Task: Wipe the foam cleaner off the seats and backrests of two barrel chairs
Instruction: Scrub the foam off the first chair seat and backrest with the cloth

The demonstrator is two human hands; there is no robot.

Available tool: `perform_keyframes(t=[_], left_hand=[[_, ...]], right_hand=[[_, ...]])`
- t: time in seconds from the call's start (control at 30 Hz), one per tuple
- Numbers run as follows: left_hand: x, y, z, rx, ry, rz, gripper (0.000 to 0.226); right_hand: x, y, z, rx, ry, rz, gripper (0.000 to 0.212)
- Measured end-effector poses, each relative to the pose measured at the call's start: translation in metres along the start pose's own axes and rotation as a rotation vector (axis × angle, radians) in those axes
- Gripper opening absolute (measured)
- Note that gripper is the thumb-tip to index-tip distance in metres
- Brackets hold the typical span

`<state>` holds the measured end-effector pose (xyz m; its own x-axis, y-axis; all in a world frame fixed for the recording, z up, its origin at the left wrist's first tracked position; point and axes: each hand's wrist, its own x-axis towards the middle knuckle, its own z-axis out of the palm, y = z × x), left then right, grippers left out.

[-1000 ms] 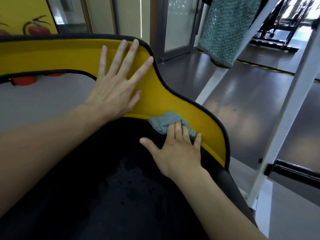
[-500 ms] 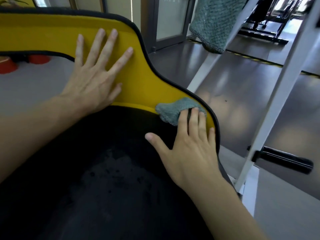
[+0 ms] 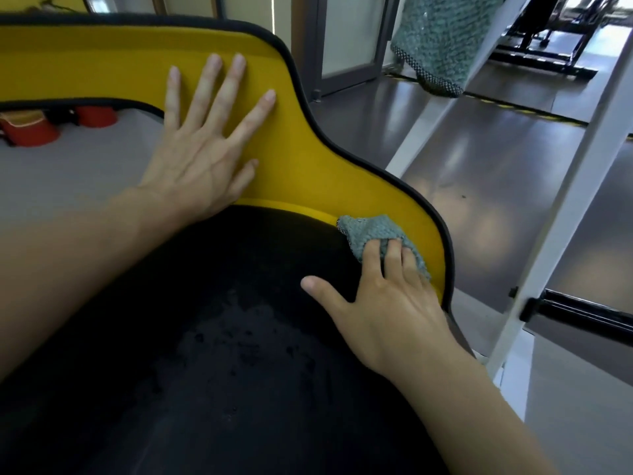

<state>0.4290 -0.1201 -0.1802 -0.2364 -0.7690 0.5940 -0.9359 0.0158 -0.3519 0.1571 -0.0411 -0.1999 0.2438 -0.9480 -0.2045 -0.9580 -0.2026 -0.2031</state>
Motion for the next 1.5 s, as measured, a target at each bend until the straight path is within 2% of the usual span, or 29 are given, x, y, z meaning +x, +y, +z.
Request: perform_keyframes(t=[0.13, 0.4, 0.47, 0.6, 0.7, 0.83, 0.97, 1.07, 1.13, 1.27, 1.4, 1.5], left_hand=[[-0.002, -0.007, -0.003, 0.047, -0.011, 0.037, 0.086], [-0.016, -0.032, -0.011, 0.115, -0.048, 0.076, 0.081], [-0.022, -0.039, -0.012, 0.117, -0.049, 0.068, 0.081], [-0.032, -0.047, -0.008, 0.122, -0.076, 0.067, 0.082], [-0.036, -0.051, -0.006, 0.138, -0.081, 0.065, 0.083], [-0.037, -0.062, -0.01, 0.158, -0.078, 0.071, 0.082], [-0.039, -0.07, -0.016, 0.175, -0.097, 0.065, 0.079], [-0.046, -0.077, -0.019, 0.179, -0.085, 0.064, 0.071], [-0.052, -0.083, -0.022, 0.176, -0.069, 0.078, 0.068], [-0.065, -0.094, -0.032, 0.191, -0.103, 0.067, 0.066], [-0.084, -0.11, -0.056, 0.232, -0.146, 0.028, 0.069], [-0.109, -0.125, -0.084, 0.25, -0.204, -0.021, 0.069]], right_hand=[[0.037, -0.027, -0.001, -0.079, -0.02, -0.058, 0.109], [0.089, -0.108, 0.001, -0.037, -0.071, -0.215, 0.108], [0.094, -0.111, -0.003, -0.021, -0.048, -0.249, 0.097], [0.089, -0.084, -0.021, -0.195, 0.011, -0.281, 0.05], [0.08, -0.059, -0.031, -0.349, 0.015, -0.277, 0.045], [0.081, -0.05, -0.026, -0.273, 0.215, -0.325, 0.038], [0.101, -0.077, -0.014, -0.031, 0.355, -0.358, 0.04], [0.115, -0.116, 0.0, 0.105, 0.498, -0.611, 0.055], [0.12, -0.138, 0.002, 0.109, 0.522, -0.716, 0.068], [0.127, -0.156, 0.018, 0.026, 0.566, -0.685, 0.077], [0.125, -0.178, 0.024, 0.211, 0.616, -0.621, 0.073], [0.12, -0.209, 0.009, 0.343, 0.636, -0.722, 0.073]])
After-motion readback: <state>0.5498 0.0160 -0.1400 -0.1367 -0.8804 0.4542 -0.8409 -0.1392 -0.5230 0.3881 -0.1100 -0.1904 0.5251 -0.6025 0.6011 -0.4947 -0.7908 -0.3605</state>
